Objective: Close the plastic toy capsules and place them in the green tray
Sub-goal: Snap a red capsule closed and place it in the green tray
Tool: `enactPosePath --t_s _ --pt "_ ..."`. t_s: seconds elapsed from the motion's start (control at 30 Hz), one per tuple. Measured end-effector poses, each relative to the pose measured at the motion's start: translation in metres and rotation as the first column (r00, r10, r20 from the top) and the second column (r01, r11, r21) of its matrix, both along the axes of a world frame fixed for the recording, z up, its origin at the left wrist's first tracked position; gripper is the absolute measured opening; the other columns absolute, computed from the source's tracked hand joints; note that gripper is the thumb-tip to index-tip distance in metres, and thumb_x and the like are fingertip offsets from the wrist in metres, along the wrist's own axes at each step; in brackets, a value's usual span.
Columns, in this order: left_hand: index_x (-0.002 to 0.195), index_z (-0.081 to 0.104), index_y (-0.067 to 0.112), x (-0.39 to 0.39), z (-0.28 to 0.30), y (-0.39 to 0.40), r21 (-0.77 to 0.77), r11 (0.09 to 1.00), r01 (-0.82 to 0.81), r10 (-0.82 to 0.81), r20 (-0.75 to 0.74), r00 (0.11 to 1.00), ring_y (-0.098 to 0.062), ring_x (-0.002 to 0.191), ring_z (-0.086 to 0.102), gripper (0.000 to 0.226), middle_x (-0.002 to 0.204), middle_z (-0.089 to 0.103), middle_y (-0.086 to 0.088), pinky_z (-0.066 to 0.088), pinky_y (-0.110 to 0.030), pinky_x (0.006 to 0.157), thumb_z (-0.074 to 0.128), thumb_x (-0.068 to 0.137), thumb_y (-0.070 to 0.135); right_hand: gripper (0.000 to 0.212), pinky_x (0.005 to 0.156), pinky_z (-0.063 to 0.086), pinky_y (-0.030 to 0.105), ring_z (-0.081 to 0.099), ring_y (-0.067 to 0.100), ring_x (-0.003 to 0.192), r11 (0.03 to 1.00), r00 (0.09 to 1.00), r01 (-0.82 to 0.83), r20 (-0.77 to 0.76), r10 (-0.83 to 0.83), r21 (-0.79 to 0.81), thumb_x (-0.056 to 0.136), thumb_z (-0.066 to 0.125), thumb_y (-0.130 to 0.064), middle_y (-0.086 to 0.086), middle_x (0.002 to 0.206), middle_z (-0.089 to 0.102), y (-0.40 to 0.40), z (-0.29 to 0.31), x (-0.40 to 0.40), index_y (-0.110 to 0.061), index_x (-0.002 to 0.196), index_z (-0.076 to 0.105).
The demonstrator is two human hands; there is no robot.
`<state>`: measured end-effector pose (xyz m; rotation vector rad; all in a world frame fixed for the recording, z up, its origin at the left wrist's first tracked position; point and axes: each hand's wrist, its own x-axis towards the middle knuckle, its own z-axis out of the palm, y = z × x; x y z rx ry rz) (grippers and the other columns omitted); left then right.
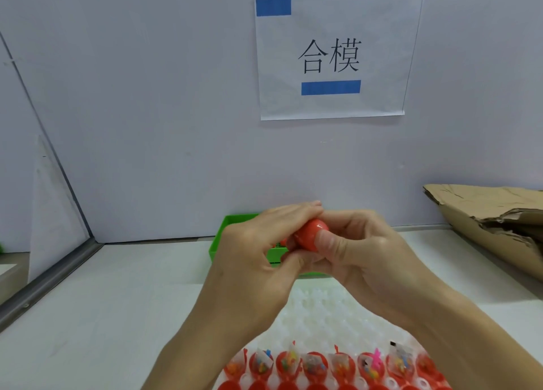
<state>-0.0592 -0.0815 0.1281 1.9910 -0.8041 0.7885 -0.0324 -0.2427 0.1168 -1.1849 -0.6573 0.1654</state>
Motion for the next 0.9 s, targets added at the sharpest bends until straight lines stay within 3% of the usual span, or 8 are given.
enactPosePath --t_s 0.1,0.23,0.37,0.47,0.6,0.73,0.9 --pt "0.121 0.069 0.014 0.001 0.000 0.002 0.031 1.000 -0.002 0.001 0.043 0.999 0.004 0.117 0.060 0.048 0.123 0.068 0.010 0.046 -0.015 0.099 0.075 0.073 0.009 0.021 0.077 0.056 0.029 0.073 0.024 0.087 0.992 0.991 0.116 0.076 -0.113 -0.045 0.081 0.062 -0.008 0.012 0.089 0.075 0.002 -0.003 0.000 -0.008 0.094 0.079" --pt "0.116 0.071 0.009 0.005 -0.005 -0.001 0.015 0.995 -0.094 0.090 0.181 0.979 -0.002 0.115 0.062 0.040 0.120 0.069 0.003 0.048 -0.016 0.098 0.073 0.076 0.008 0.024 0.085 0.055 0.032 0.071 0.028 0.096 0.987 0.981 0.134 0.156 -0.118 -0.092 0.081 0.071 -0.019 0.015 0.098 0.075 -0.001 -0.001 0.002 -0.008 0.102 0.076" --pt "0.116 0.070 0.003 0.008 -0.011 0.000 0.049 0.985 -0.168 0.145 0.305 0.941 -0.010 0.116 0.061 0.039 0.119 0.069 -0.004 0.049 -0.024 0.100 0.068 0.078 -0.006 0.028 0.093 0.053 0.035 0.068 0.030 0.104 0.997 0.996 -0.035 0.079 0.041 -0.072 0.087 0.067 -0.020 0.014 0.105 0.072 -0.004 0.002 0.001 -0.004 0.110 0.073" --pt "0.116 0.069 0.000 0.010 -0.014 0.001 0.095 0.977 -0.193 0.148 0.353 0.924 -0.014 0.116 0.062 0.040 0.119 0.070 -0.006 0.051 -0.030 0.098 0.065 0.078 -0.009 0.022 0.094 0.051 0.033 0.067 0.024 0.100 0.988 0.988 -0.152 -0.008 0.152 0.002 0.091 0.064 -0.020 0.007 0.098 0.071 -0.003 0.006 -0.001 -0.005 0.104 0.073" --pt "0.115 0.070 0.003 0.011 -0.014 0.000 0.111 0.972 -0.206 0.149 0.384 0.911 -0.014 0.116 0.063 0.032 0.119 0.070 -0.003 0.055 -0.037 0.091 0.065 0.084 -0.001 0.022 0.092 0.053 0.033 0.069 0.018 0.092 0.991 0.990 -0.135 -0.026 0.136 0.017 0.090 0.066 -0.023 0.004 0.093 0.072 0.000 0.005 -0.001 -0.006 0.101 0.075" --pt "0.117 0.070 0.007 0.009 -0.014 -0.004 0.025 0.992 -0.122 0.109 0.294 0.950 -0.009 0.118 0.062 0.032 0.121 0.069 0.001 0.052 -0.033 0.097 0.064 0.086 0.009 0.026 0.085 0.055 0.035 0.069 0.024 0.088 0.999 0.999 -0.030 0.015 0.030 0.029 0.084 0.067 -0.020 0.011 0.090 0.072 0.004 0.003 -0.003 0.001 0.098 0.074" --pt "0.130 0.061 0.017 0.005 -0.013 -0.005 -0.024 0.999 -0.025 0.027 0.103 0.994 -0.002 0.120 0.060 0.057 0.128 0.064 0.010 0.049 -0.022 0.100 0.076 0.075 0.017 0.019 0.075 0.055 0.032 0.070 0.026 0.083 0.977 0.972 0.206 0.128 -0.199 -0.049 0.083 0.066 -0.018 0.012 0.084 0.072 0.004 -0.002 -0.002 -0.006 0.093 0.076"
